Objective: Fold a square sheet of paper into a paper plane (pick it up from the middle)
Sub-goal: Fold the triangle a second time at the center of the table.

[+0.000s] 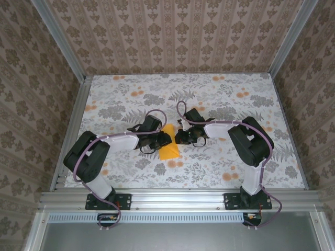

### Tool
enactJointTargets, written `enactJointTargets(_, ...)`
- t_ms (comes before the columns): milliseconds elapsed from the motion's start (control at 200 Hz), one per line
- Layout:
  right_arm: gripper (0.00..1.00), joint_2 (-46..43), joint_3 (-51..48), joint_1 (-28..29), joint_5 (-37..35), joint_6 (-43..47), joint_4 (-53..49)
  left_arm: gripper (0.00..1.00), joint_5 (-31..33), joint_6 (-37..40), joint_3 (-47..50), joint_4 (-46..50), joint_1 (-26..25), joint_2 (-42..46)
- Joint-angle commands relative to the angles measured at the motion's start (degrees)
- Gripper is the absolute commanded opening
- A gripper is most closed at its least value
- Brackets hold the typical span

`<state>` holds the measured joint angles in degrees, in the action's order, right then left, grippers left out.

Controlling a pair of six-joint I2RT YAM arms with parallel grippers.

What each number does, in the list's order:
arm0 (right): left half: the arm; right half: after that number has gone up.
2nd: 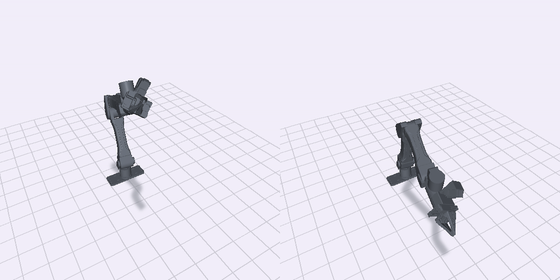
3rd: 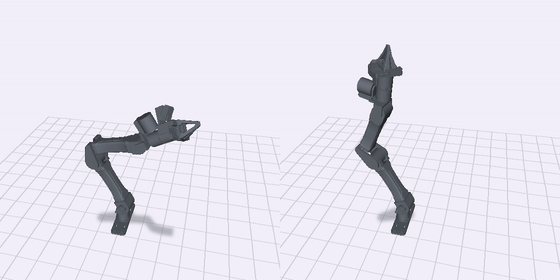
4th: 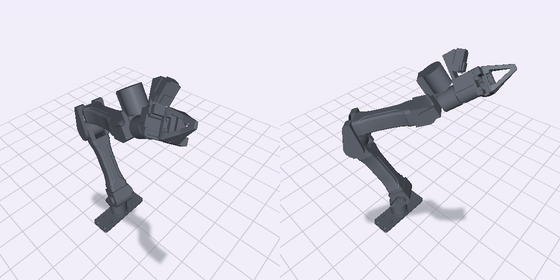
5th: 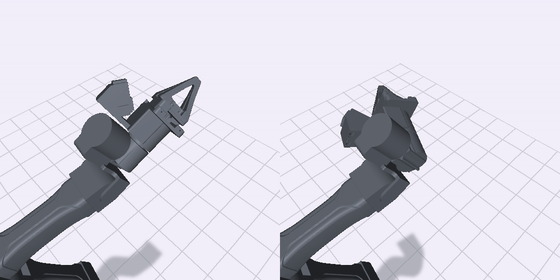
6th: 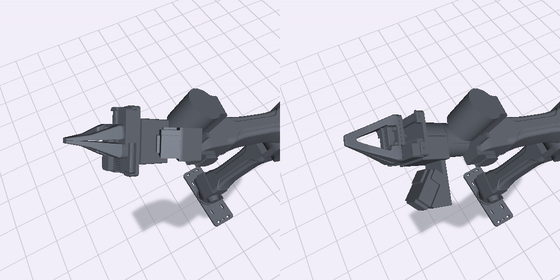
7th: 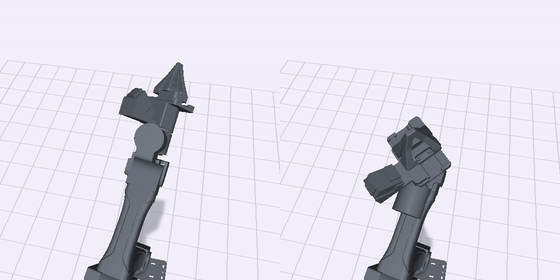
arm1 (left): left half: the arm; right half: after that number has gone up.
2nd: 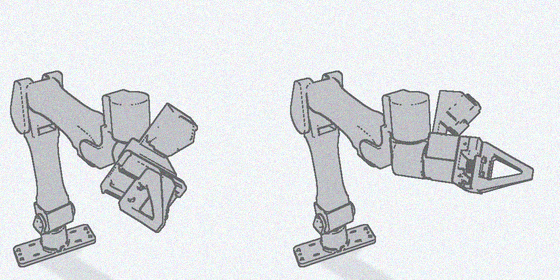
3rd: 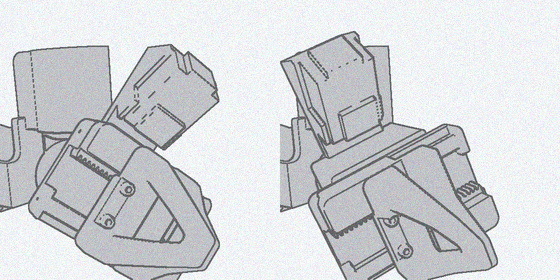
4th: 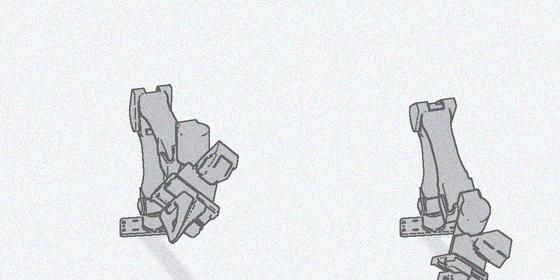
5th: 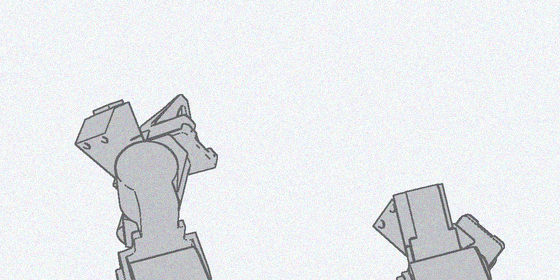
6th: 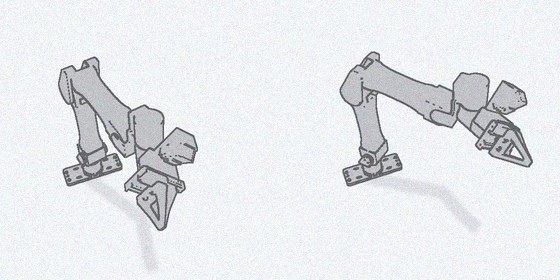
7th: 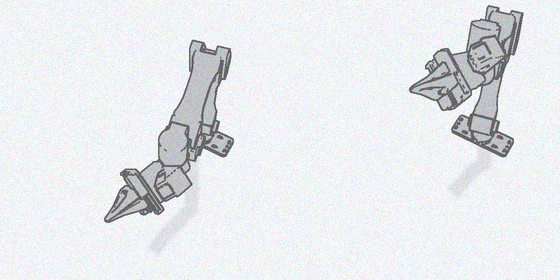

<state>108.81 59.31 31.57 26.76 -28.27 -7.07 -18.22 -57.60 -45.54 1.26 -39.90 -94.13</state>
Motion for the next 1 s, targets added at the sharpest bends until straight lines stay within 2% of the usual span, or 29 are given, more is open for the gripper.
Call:
enactJointTargets(0, 0.10, 1.4, 1.3, 0.2, 0.6, -0.2, -1.9, 0.28, -0.1, 0.0, -1.2, 1.8, 0.4, -0.7)
enactJointTargets(350, 0.08, 1.3, 1.6, 0.2, 3.4, -0.6, -0.1, 0.28, -0.2, 0.0, -0.9, 2.0, 0.3, -0.8)
enactJointTargets(995, 0.08, 2.1, 2.4, 0.1, 1.2, -0.8, -0.6, 0.28, 1.0, -0.8, 0.5, 3.6, 0.4, -0.1)
